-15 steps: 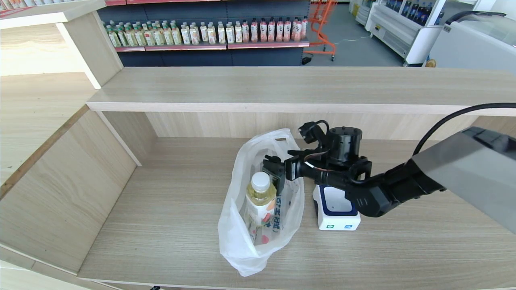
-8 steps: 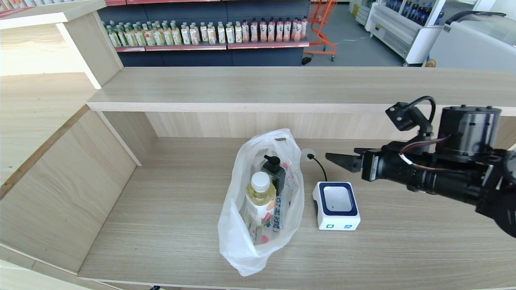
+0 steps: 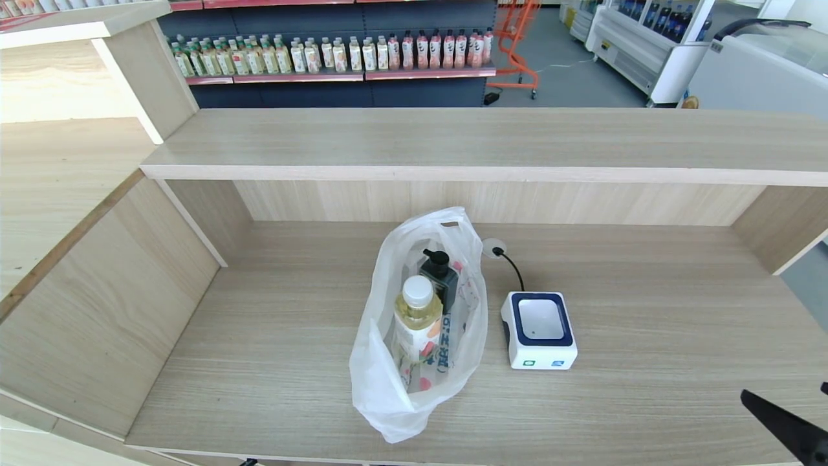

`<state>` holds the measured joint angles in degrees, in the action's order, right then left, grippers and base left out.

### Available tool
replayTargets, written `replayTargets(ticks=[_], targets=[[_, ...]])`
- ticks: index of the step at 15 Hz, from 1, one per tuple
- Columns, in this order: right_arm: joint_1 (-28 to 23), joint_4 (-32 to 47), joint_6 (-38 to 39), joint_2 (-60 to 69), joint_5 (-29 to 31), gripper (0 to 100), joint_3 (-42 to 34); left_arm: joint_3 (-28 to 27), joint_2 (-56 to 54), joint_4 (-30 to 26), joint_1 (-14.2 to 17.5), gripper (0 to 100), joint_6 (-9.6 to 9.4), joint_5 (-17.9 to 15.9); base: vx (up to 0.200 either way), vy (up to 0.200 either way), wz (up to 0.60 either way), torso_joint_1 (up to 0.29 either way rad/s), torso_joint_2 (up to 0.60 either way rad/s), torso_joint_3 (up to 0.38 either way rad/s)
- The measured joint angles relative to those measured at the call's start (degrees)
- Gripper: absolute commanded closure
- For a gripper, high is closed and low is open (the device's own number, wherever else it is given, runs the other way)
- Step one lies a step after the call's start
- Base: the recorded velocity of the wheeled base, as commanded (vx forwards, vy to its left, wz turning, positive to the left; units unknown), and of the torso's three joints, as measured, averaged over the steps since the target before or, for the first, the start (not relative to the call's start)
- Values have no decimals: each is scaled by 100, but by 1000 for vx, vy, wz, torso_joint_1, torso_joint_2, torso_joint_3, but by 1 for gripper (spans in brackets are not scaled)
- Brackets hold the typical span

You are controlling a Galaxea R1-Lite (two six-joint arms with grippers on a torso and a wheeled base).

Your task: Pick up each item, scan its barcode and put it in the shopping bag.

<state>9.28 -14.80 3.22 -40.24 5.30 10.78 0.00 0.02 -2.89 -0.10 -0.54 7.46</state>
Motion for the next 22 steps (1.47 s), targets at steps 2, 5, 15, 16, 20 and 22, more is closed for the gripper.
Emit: replayTargets(ticks=[2,5,15,16,20,22], targets=[[-333,578,-117,1332,24,0,-519,0,0,-1,0,0,0,-2,0,0,0,0,0,0],[-727,1267,-354,2983,-145,0,-905,0,0,-1,0,0,2,0,0,0,0,0,0,0],[-903,1447,-455,4040,-224,100,-1078,0,0,-1,2,0,0,-2,0,0,0,0,0,0],[-903,1447,-368,4045,-218,100,-1078,0,0,0,0,0,0,0,0,0,0,0,0,0],[-903,1447,-262,4048,-216,100,-1078,0,0,0,0,0,2,-2,0,0,0,0,0,0],[-903,1447,-260,4048,-213,100,-1078,0,0,-1,0,0,2,0,0,-100,0,6,1,4]])
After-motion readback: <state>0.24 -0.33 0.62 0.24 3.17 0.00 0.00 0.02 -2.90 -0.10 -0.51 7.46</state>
